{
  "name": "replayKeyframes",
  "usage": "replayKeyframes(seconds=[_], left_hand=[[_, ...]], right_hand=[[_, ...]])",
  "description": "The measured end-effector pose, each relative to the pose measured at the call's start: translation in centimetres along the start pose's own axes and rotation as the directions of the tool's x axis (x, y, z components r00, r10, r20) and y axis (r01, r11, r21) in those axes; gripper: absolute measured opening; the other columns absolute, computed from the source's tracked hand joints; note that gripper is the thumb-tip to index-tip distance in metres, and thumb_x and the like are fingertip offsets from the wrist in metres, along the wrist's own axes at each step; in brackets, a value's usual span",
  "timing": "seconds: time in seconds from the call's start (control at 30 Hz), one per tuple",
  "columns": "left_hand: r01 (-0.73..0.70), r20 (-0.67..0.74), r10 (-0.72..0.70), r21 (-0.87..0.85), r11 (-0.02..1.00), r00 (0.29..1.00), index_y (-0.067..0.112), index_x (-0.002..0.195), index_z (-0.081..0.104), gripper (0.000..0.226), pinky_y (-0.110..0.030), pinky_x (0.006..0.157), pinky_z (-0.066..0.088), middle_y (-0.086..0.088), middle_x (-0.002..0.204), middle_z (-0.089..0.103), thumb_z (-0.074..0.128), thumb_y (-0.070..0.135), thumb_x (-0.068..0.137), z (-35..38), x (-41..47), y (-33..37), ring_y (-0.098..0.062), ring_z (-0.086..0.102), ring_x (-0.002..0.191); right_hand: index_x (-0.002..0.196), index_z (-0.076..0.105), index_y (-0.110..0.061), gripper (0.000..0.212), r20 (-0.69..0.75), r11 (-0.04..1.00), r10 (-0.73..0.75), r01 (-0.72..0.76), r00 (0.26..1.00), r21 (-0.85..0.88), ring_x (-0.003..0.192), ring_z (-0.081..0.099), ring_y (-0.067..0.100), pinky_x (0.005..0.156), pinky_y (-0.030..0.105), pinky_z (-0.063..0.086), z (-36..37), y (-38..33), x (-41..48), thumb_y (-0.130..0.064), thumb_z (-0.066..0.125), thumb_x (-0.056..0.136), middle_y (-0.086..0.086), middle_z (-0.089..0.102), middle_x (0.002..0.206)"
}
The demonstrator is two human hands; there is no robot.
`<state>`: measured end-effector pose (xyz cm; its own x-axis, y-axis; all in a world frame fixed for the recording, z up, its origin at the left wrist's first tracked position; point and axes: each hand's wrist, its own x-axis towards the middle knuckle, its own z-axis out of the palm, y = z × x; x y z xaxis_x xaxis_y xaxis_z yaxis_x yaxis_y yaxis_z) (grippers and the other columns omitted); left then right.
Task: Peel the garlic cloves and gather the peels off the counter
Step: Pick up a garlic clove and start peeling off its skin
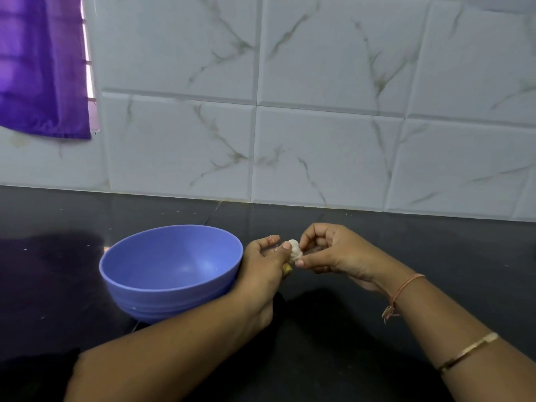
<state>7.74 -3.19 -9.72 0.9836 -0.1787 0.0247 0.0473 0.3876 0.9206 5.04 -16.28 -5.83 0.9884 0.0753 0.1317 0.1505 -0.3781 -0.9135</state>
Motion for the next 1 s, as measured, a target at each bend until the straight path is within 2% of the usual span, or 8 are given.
replayKeyframes(seconds=[0.07, 0.17, 0.23, 0.37, 0.53, 0.67, 0.83, 1.0], left_hand=[[-0.009, 0.014, 0.009, -0.018, 1.000, 1.000, 0.014, 0.102, 0.053, 0.016, -0.023, 0.071, 0.050, -0.011, 0.104, 0.065, 0.058, 0.007, 0.089, 0.0, -0.1, 0.2, -0.017, 0.063, 0.087], [-0.004, 0.036, 0.006, -0.040, 0.999, 0.999, 0.015, 0.097, 0.053, 0.013, -0.022, 0.070, 0.049, -0.008, 0.097, 0.065, 0.056, 0.005, 0.089, 0.0, -0.4, 0.5, -0.014, 0.062, 0.081], [-0.006, 0.034, 0.008, -0.046, 0.999, 0.999, 0.015, 0.098, 0.053, 0.013, -0.022, 0.070, 0.050, -0.007, 0.096, 0.065, 0.054, 0.004, 0.090, 0.0, -0.4, 0.6, -0.014, 0.062, 0.083], [-0.007, 0.037, 0.007, -0.002, 1.000, 0.999, 0.012, 0.110, 0.055, 0.021, -0.025, 0.078, 0.050, -0.006, 0.106, 0.066, 0.058, 0.012, 0.089, -0.2, -0.3, 0.3, -0.017, 0.061, 0.099], [0.010, 0.089, -0.008, -0.021, 1.000, 0.996, 0.012, 0.096, 0.061, 0.011, -0.022, 0.069, 0.051, 0.000, 0.088, 0.071, 0.061, 0.018, 0.088, -0.2, -0.7, 0.5, -0.007, 0.065, 0.079], [0.016, 0.053, -0.014, -0.039, 0.999, 0.999, 0.013, 0.093, 0.062, 0.008, -0.023, 0.068, 0.052, -0.003, 0.090, 0.070, 0.058, 0.019, 0.089, -0.3, -0.6, 0.5, -0.008, 0.065, 0.082], [0.014, 0.091, -0.010, -0.038, 0.999, 0.996, 0.020, 0.090, 0.066, 0.009, -0.024, 0.073, 0.052, 0.000, 0.094, 0.071, 0.057, 0.021, 0.090, -0.3, -0.9, 0.5, -0.009, 0.065, 0.092], [0.021, 0.139, -0.012, -0.060, 0.998, 0.990, 0.025, 0.091, 0.068, 0.011, -0.025, 0.082, 0.051, 0.002, 0.101, 0.071, 0.059, 0.019, 0.088, -0.5, -1.1, 0.5, -0.011, 0.063, 0.101]], right_hand=[[0.081, 0.058, -0.011, 0.021, 0.026, 1.000, 0.008, -0.008, 1.000, -0.005, 0.067, 0.062, 0.008, 0.062, 0.023, 0.051, -0.4, 0.1, -0.1, 0.001, 0.073, 0.072, 0.003, 0.067, 0.076], [0.096, 0.058, -0.011, 0.028, 0.041, 0.999, 0.008, -0.010, 0.999, 0.039, 0.066, 0.063, 0.009, 0.063, 0.024, 0.053, -0.5, 0.2, -0.2, 0.002, 0.071, 0.074, 0.005, 0.068, 0.077], [0.099, 0.060, -0.010, 0.029, 0.045, 0.999, -0.013, 0.011, 0.999, 0.040, 0.068, 0.063, 0.010, 0.066, 0.025, 0.055, -0.2, 0.3, -0.1, 0.005, 0.069, 0.074, 0.006, 0.067, 0.079], [0.087, 0.062, -0.003, 0.021, -0.045, 0.994, -0.063, 0.067, 0.997, 0.092, 0.068, 0.063, 0.012, 0.064, 0.022, 0.056, 0.2, 0.4, 0.1, 0.012, 0.067, 0.073, 0.012, 0.064, 0.081], [0.090, 0.064, 0.001, 0.021, -0.051, 0.989, -0.098, 0.103, 0.994, 0.107, 0.083, 0.068, 0.020, 0.076, 0.026, 0.057, 0.5, 0.7, 0.2, 0.007, 0.070, 0.071, 0.017, 0.069, 0.090], [0.100, 0.065, 0.009, 0.022, 0.037, 0.959, -0.071, 0.058, 0.997, 0.276, 0.093, 0.068, 0.025, 0.080, 0.026, 0.056, 0.3, 0.4, -0.1, -0.002, 0.063, 0.081, 0.020, 0.069, 0.098], [0.093, 0.066, 0.010, 0.017, -0.024, 0.924, -0.030, 0.037, 0.999, 0.380, 0.088, 0.070, 0.020, 0.075, 0.023, 0.056, 0.6, 0.4, 0.0, -0.003, 0.061, 0.083, 0.019, 0.070, 0.093], [0.096, 0.063, 0.013, 0.020, -0.011, 0.889, -0.019, 0.022, 1.000, 0.458, 0.086, 0.070, 0.019, 0.076, 0.024, 0.057, 0.8, 0.1, -0.2, -0.003, 0.058, 0.085, 0.019, 0.070, 0.096]])
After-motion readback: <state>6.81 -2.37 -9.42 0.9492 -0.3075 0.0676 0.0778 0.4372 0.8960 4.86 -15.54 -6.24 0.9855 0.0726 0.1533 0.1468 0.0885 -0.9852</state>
